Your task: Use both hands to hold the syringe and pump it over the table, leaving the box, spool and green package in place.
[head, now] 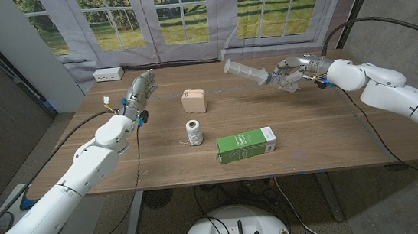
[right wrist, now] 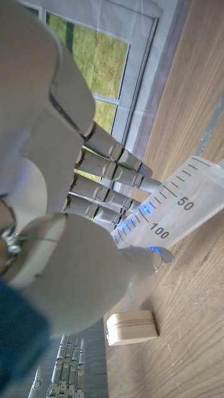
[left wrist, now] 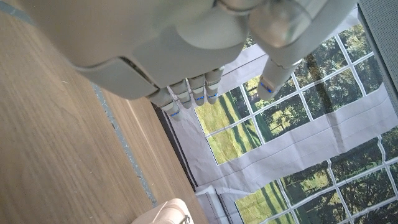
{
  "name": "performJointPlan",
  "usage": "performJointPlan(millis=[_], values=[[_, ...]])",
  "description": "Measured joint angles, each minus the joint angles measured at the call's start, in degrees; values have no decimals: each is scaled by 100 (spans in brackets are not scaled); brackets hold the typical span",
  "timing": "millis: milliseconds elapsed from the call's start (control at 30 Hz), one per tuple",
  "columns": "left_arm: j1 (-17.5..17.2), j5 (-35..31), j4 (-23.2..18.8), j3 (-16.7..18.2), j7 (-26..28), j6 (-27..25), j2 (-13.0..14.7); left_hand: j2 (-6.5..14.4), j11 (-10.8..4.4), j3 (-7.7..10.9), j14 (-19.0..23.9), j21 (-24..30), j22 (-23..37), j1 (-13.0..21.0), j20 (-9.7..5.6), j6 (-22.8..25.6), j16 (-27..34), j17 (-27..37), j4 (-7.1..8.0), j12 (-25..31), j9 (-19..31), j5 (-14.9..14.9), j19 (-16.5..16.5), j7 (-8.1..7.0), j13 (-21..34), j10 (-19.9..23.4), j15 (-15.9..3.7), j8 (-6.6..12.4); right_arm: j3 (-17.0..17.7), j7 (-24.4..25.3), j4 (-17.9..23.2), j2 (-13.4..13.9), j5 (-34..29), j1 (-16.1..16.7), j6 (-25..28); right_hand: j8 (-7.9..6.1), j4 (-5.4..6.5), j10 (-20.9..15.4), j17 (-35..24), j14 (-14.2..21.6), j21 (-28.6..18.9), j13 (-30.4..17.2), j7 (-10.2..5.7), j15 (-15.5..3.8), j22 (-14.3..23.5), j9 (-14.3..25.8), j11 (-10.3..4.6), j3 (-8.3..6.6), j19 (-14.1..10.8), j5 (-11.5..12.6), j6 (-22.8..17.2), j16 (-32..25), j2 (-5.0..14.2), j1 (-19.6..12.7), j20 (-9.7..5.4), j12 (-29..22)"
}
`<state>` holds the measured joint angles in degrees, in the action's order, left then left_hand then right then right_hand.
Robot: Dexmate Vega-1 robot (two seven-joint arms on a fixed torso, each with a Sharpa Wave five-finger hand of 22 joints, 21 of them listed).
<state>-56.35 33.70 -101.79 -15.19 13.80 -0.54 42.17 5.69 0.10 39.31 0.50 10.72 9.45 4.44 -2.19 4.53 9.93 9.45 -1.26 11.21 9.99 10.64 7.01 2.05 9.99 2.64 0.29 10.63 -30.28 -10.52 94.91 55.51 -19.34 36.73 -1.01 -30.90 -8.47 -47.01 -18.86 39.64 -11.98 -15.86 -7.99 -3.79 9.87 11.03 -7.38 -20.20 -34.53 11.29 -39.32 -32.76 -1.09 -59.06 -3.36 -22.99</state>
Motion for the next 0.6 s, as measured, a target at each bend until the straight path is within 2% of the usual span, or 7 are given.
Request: performJointPlan(millis=[367, 600], values=[[142, -212, -415, -37, -43, -354, 269, 0, 0, 0, 0, 0, 0, 0, 7, 20, 0, 0, 0, 0, 0, 0, -7, 21, 0, 0, 0, 0, 59, 147, 345, -153, 396, 193, 621, 48, 15, 1, -2, 0, 0, -41, 0, 0, 1, -27, -1, 16, -42, -3, 0, 40, 0, 0, 42, 23], [255, -283, -696, -38, -166, -658, 495, -17, 42, 0, 1, 0, 0, -63, 7, 20, 0, 0, 0, -23, 0, 0, -7, 21, 0, -43, 0, 0, 54, 319, 471, -281, 601, 271, 914, 69, 23, 1, -12, 63, 0, -46, -1, -1, 0, -26, -1, 39, -74, 20, 0, 45, 0, 0, 9, 30]])
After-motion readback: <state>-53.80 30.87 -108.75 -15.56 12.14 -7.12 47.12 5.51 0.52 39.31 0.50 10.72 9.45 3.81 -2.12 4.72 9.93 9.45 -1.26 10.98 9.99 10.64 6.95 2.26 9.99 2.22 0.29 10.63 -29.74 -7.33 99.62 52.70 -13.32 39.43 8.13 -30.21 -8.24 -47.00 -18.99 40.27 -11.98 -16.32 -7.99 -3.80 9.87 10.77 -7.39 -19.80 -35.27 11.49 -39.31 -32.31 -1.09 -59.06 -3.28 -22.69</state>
